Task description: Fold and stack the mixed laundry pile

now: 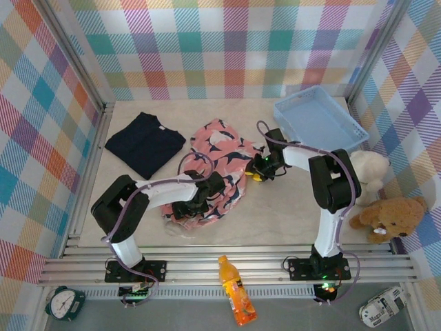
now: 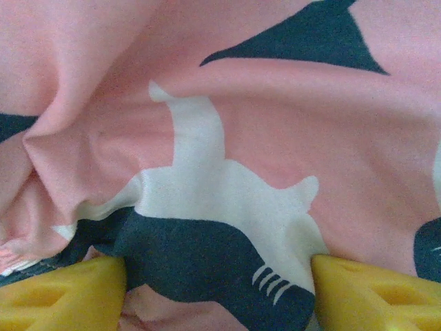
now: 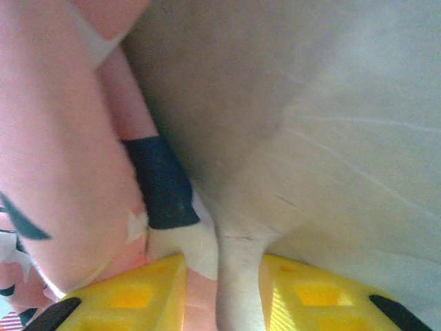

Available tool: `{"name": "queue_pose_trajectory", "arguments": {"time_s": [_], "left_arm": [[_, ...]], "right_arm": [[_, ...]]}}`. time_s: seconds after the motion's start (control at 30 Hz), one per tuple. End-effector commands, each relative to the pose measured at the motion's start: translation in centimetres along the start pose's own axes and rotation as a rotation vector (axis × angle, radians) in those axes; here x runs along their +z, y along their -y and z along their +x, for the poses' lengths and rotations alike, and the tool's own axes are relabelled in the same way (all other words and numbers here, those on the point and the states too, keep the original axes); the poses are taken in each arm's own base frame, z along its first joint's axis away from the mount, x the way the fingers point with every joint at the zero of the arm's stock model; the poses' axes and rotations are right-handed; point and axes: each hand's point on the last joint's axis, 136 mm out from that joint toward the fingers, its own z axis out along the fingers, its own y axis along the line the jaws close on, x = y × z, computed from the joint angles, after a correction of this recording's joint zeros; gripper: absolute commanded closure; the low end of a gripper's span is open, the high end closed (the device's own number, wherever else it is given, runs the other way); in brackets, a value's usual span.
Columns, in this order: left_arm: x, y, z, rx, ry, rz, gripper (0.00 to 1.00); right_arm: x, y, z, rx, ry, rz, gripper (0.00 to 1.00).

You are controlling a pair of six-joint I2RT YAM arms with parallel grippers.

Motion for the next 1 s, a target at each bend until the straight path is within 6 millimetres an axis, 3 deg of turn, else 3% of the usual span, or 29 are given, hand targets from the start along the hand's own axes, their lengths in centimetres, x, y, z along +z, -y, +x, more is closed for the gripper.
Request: {"name": "queue_pose_trajectory", "arguments": {"time_s": [0.0,0.17,0.27,0.37,0.5,0.67,0.77,0.83,0.97], "left_arm": [[1.4,-1.3,0.3,0.053,-0.024,-0.085,0.29],[1.5,-1.2,0.5,0.056,-0.034,-0.083,0.29],[1.6,-1.3,0.6,0.064,-0.042,-0.093,0.29],[1.8,-1.6,0.6,0.068,-0.043,-0.108,0.29],[2.2,-2.1,0.4,0.066,-0.038,-0.131,0.29],[2.1,-2.0,-0.1,0.091,-0.032,-0.146,0.29],[2.0,-1.7,-0.2,0.098,-0.031,-0.143,0.29],[2.0,-1.7,-0.3,0.097,-0.032,-0.142,0.29],[1.9,-1.5,-0.4,0.104,-0.033,-0.148,0.28]], "right_arm": [[1.1,-2.9,0.1,-0.097,0.012,-0.074,0.64],[2.4,-2.3,-0.1,-0.075,-0.013,-0.067,0.67],[3.3,-2.0,-0.5,-0.065,-0.016,-0.064,0.84],[2.3,-2.1,-1.2,-0.099,0.017,-0.029,1.0],[-2.5,-2.5,-3.2,-0.147,0.131,0.013,1.0],[-11.0,-6.8,-5.1,-0.351,0.319,0.04,1.0],[-13.8,-8.4,-4.9,-0.427,0.385,0.026,1.0],[-13.4,-7.3,-4.6,-0.432,0.377,0.063,1.0],[-10.4,-1.9,-3.7,-0.344,0.302,0.206,0.97]]}}
